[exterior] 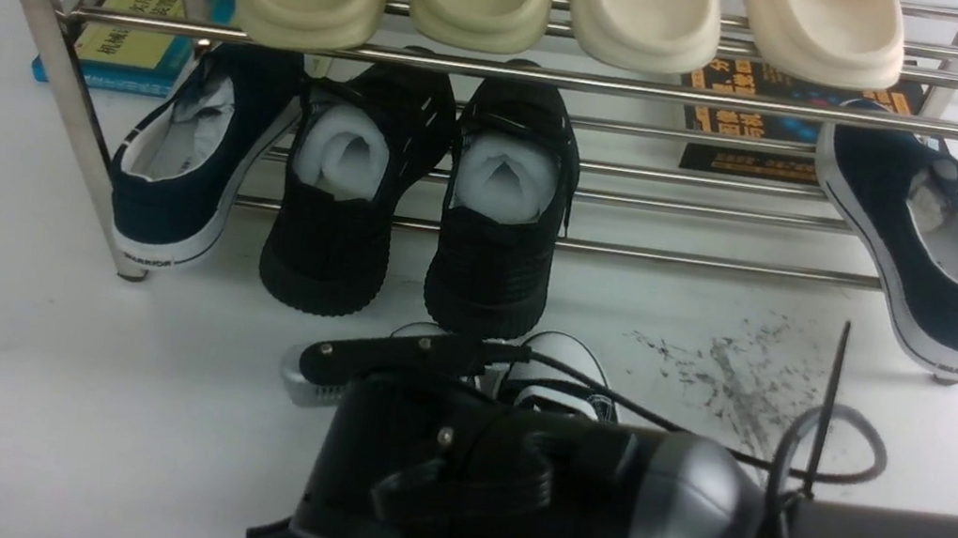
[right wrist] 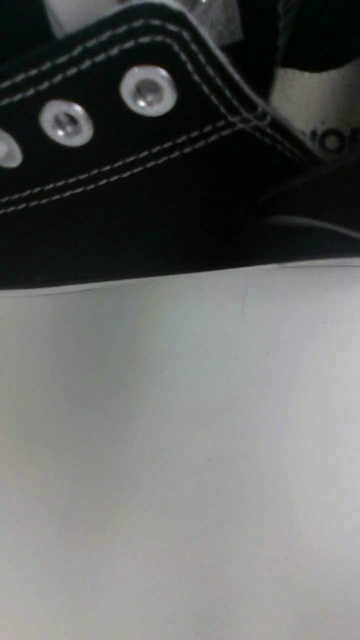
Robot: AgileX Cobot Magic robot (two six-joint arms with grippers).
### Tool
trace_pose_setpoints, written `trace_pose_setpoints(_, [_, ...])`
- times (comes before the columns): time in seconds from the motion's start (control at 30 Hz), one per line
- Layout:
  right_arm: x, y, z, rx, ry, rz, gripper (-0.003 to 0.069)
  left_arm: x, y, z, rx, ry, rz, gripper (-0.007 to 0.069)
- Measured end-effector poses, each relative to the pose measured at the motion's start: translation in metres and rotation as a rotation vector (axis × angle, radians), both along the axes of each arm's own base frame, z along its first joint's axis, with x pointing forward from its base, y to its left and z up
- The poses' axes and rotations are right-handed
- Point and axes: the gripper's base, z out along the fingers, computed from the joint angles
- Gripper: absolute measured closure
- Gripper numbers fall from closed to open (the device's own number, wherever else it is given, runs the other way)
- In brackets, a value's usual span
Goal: Take the shoes off the shelf with your hand on the white table.
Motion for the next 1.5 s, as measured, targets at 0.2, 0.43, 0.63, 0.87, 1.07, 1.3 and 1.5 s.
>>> trace_pose_setpoints(0.2, [0.002, 0.003, 0.048, -0.017, -0.013, 0.09, 0.0256, 0.0, 0.0, 0.0, 0.0, 0.0, 0.0, 0.0382])
trace_pose_setpoints(0.43, [-0.001, -0.011, 0.128, 0.01, -0.144, 0.296, 0.0256, 0.0, 0.0, 0.0, 0.0, 0.0, 0.0, 0.0382])
trace_pose_setpoints(0.63, [-0.012, -0.03, 0.154, 0.081, -0.115, 0.331, 0.0257, 0.0, 0.0, 0.0, 0.0, 0.0, 0.0, 0.0382])
trace_pose_setpoints(0.87, [-0.022, -0.041, 0.108, -0.017, 0.031, 0.301, 0.0258, 0.0, 0.0, 0.0, 0.0, 0.0, 0.0, 0.0382])
trace_pose_setpoints(1.07, [-0.012, -0.061, 0.059, -0.063, 0.118, 0.129, 0.0258, 0.0, 0.0, 0.0, 0.0, 0.0, 0.0, 0.0382])
trace_pose_setpoints(1.3, [0.018, -0.063, 0.035, 0.068, 0.099, 0.016, 0.0258, 0.0, 0.0, 0.0, 0.0, 0.0, 0.0, 0.0382])
trace_pose_setpoints(1.5, [0.023, -0.055, 0.01, 0.042, 0.15, -0.004, 0.0258, 0.0, 0.0, 0.0, 0.0, 0.0, 0.0, 0.0382])
